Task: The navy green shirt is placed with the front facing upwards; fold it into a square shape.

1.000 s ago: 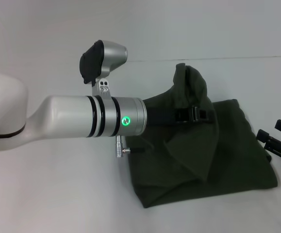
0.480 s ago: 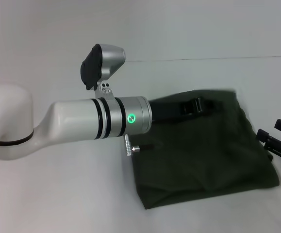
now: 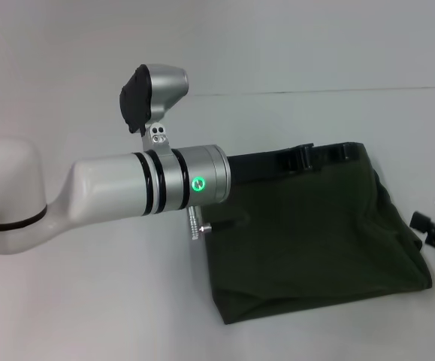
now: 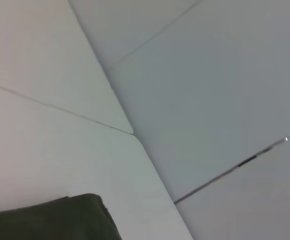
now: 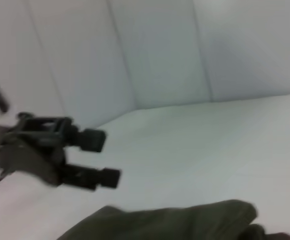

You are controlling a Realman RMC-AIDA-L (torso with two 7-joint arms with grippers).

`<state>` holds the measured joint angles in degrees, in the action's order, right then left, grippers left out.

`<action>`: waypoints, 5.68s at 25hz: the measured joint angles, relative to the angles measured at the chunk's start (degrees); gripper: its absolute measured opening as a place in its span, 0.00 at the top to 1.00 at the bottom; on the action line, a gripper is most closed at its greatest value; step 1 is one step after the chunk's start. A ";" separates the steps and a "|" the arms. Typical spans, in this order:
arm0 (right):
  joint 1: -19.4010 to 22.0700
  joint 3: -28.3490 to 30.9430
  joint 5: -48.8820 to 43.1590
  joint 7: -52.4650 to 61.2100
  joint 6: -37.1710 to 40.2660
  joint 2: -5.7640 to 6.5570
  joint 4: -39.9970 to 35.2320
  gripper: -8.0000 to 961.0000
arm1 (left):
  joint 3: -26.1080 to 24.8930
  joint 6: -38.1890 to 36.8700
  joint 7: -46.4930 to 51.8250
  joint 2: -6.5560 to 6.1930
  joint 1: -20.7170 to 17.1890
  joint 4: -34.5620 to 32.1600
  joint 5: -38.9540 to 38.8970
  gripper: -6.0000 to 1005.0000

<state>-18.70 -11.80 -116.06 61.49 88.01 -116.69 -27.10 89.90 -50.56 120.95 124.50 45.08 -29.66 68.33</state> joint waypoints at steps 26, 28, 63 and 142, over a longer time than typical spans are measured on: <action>1.00 -7.82 -8.04 3.72 0.90 -2.92 -4.33 0.17 | -12.67 -10.95 -10.66 -0.88 -6.51 -0.94 1.02 0.06; 0.63 -7.70 -7.94 4.13 -1.18 -2.92 -3.83 0.17 | -12.69 -10.95 -10.67 -0.86 -6.47 -0.94 1.02 0.06; -8.14 -6.22 -6.48 6.88 -11.24 -2.90 1.73 0.17 | -14.62 -12.46 -12.81 -0.84 -7.31 -1.01 1.01 0.07; -6.26 -13.17 16.15 9.20 -12.46 -2.05 -3.01 0.17 | -29.38 -15.12 25.07 -4.15 -1.28 0.02 49.62 0.07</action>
<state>-24.96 -24.96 -99.91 70.69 75.55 -118.74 -30.11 60.53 -65.69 146.02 120.35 43.79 -29.64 117.95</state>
